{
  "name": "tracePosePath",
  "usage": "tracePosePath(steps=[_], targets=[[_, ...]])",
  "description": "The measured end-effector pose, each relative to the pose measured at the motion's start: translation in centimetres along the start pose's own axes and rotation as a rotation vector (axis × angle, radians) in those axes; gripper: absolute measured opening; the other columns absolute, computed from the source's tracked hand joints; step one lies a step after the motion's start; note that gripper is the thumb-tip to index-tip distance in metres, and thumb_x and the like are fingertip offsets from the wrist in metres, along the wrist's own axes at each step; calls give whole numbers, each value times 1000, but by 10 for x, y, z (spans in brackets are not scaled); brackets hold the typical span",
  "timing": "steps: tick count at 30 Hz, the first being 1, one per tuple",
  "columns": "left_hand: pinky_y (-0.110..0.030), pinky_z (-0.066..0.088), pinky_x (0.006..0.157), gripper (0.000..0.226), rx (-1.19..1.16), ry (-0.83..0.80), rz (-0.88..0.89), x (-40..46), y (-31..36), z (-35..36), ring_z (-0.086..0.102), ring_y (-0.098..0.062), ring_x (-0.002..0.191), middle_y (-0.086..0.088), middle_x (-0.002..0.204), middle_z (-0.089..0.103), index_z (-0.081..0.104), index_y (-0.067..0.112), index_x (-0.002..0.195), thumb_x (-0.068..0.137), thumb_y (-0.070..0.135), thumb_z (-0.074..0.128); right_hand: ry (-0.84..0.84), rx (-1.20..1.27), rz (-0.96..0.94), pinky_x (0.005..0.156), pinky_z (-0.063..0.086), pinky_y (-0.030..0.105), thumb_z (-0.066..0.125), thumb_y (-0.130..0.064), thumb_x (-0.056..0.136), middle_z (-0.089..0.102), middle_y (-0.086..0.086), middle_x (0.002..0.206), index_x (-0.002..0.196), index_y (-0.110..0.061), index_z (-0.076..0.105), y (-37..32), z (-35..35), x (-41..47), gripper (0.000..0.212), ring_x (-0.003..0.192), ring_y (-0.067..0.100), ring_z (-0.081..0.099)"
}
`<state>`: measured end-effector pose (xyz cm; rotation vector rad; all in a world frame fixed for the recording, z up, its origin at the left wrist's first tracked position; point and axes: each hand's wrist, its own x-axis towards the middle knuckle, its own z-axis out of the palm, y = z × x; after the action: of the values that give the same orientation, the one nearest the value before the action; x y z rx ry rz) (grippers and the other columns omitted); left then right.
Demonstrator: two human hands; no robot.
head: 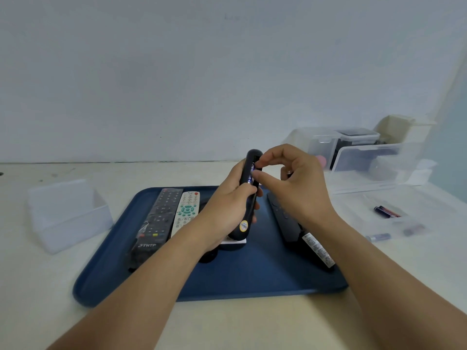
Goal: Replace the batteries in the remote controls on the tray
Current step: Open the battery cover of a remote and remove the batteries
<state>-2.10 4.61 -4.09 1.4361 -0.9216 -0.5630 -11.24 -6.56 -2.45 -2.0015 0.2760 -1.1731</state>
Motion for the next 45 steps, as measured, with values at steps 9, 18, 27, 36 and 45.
tracePosePath(steps=[9, 18, 27, 36, 45], targets=[[-32, 53, 63, 49, 20, 3, -4, 1, -7, 2, 61, -17, 75, -5, 98, 64, 50, 39, 140, 102, 10, 42, 13, 38, 47, 60, 39, 19, 72, -5, 86, 72, -6, 85, 89, -14, 70, 9, 7, 3, 10, 54, -1, 51], [-31, 49, 55, 28, -171, 22, -20, 1, -2, 7, 56, -16, 69, -6, 87, 63, 61, 27, 123, 106, 13, 44, 74, 186, 189, 61, 44, 15, 74, -15, 89, 65, -2, 78, 87, -16, 70, 13, 11, 3, 4, 64, 4, 58], [-32, 49, 56, 26, -147, 113, 11, 3, -8, 15, 58, -17, 68, -7, 88, 64, 60, 28, 120, 106, 15, 42, 33, 365, 392, 48, 44, 25, 74, -14, 89, 61, 8, 80, 86, -12, 62, 9, 16, 1, 13, 49, 10, 54], [-29, 48, 47, 24, -303, 165, -25, -4, 6, 35, 56, -15, 58, -13, 86, 58, 60, 19, 124, 106, 12, 46, 5, 744, 544, 40, 36, 16, 53, 2, 100, 55, 0, 64, 100, -5, 59, -5, -3, 5, 9, 38, 2, 39], [-28, 49, 48, 21, -503, 13, -84, -24, 31, 82, 56, -17, 59, -7, 78, 64, 59, 16, 118, 107, 11, 43, -554, -618, 368, 55, 46, 26, 40, 3, 97, 58, 2, 79, 90, -18, 69, -6, -157, 16, 36, 63, 13, 56]])
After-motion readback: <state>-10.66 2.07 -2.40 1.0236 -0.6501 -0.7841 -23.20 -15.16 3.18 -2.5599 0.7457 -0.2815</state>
